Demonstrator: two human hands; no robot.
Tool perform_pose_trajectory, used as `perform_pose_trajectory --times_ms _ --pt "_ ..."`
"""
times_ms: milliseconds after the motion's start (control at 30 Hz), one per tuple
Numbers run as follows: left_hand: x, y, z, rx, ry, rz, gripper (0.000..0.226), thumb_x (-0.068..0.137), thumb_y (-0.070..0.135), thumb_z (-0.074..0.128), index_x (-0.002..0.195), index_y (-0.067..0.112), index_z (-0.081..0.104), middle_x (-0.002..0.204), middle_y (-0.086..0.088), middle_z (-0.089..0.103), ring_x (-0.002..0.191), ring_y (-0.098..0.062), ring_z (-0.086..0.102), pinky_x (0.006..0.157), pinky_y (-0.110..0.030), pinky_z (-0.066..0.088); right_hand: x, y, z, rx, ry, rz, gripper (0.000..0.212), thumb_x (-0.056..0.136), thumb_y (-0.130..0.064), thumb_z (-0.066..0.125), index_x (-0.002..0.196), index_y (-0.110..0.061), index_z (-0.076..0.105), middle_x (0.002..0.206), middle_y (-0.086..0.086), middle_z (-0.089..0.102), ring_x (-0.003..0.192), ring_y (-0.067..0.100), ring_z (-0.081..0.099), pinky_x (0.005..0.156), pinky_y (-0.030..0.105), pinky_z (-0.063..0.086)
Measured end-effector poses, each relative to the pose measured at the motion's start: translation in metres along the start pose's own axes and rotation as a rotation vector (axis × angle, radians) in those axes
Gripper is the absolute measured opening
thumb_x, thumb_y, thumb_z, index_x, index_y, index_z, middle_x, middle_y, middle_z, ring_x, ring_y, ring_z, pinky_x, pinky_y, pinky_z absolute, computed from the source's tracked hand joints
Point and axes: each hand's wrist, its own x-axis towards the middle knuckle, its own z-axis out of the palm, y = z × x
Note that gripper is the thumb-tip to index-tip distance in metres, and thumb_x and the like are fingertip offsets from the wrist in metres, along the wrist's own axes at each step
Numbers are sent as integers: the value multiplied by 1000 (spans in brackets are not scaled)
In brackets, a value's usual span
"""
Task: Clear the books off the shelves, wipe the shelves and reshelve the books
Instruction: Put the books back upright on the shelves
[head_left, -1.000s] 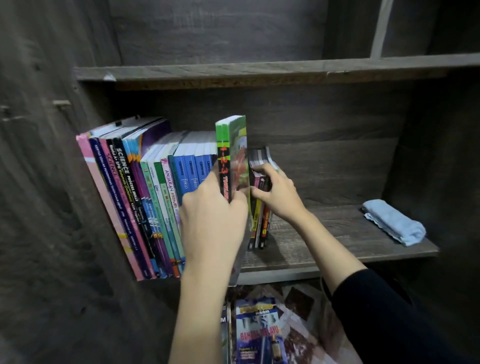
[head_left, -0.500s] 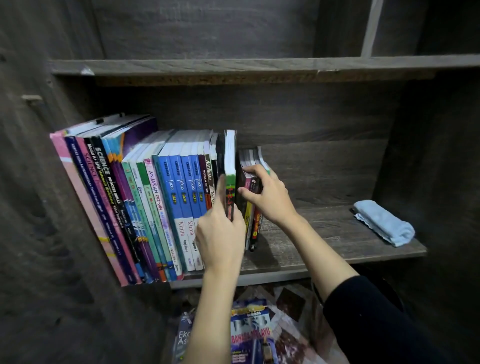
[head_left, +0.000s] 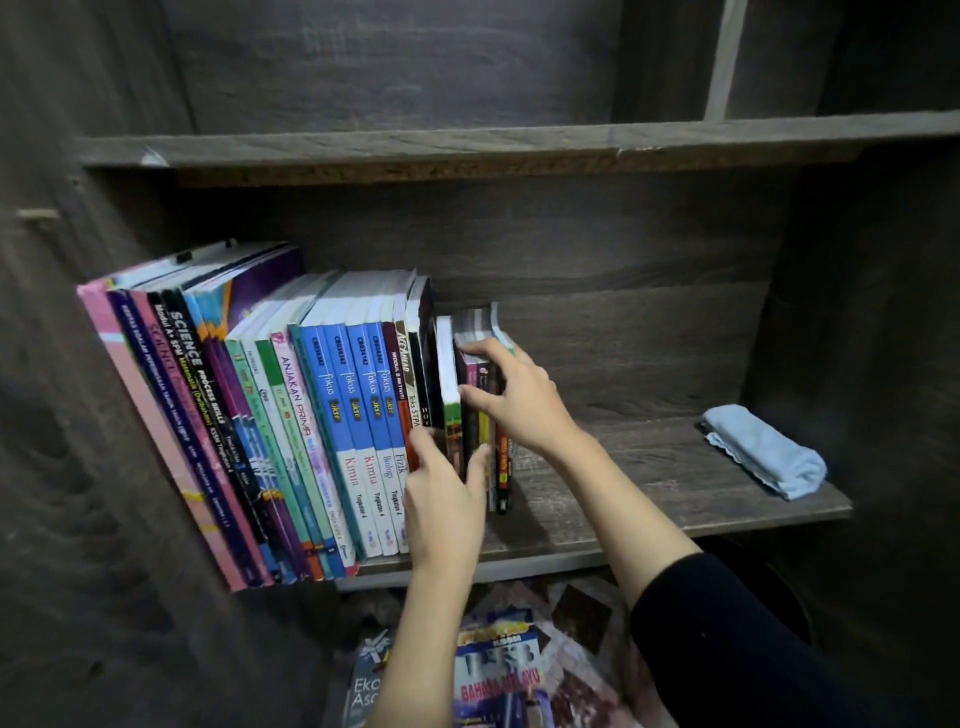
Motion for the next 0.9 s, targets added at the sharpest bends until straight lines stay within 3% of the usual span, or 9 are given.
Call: perform_pose_trajectory --times_ms 133,200,333,433,533,600,667,800,900 --pt "15 1 -31 9 -204 2 52 78 42 72 117 15 50 98 -1 64 91 -20 61 77 -31 48 6 -1 -2 1 -58 -25 47 87 -35 65 131 -34 49 147 1 42 141 22 29 108 53 30" --pt "23 -2 -49 32 -212 -4 39 72 35 80 100 13 64 82 6 65 82 -12 61 72 -23 45 5 -1 -1 8 -74 -34 49 87 -38 65 133 -36 48 149 0 41 142 22 27 108 53 30" --pt "23 -8 -56 -76 -198 -32 30 63 28 86 81 16 64 66 10 62 68 -4 59 59 -10 40 4 -3 1 -12 -108 -31 51 89 -42 62 137 -40 42 152 1 36 143 24 25 108 55 29" --pt "19 -12 -44 -160 -44 1 29 66 21 84 83 17 61 72 10 62 70 -4 57 60 -3 36 -3 -6 1 -2 -97 -11 63 89 -37 63 142 -44 30 155 -1 32 142 27 28 110 57 28" --pt "14 -18 -27 -60 190 53 24 73 28 79 83 20 59 77 11 60 66 -5 55 51 -6 32 -21 -2 6 225 -12 103 89 86 -19 69 147 -45 10 154 6 32 138 28 35 113 50 29" --pt "12 -27 -12 -27 275 140 21 75 26 78 85 19 62 79 9 61 63 -8 58 50 -10 33 -35 5 15 405 36 185 88 85 -6 67 147 -40 15 150 8 37 135 19 39 111 40 33" --pt "13 -38 4 -38 359 312 17 76 16 77 90 13 68 83 2 66 63 -7 60 50 -15 44 -46 17 29 417 52 207 77 85 -1 63 145 -34 27 146 2 43 130 10 40 113 42 34" --pt "13 -53 20 -19 457 563 24 87 19 59 103 6 71 93 -3 70 72 2 54 70 -9 47 -67 40 62 449 96 235 80 86 4 54 138 -52 31 143 -13 45 131 4 42 113 43 35" --pt "16 -62 24 63 479 657 29 84 9 65 113 11 68 91 -5 67 66 -3 56 61 -15 52 -76 50 76 450 127 264 81 87 3 50 137 -57 30 146 -19 40 131 -1 40 113 37 34"
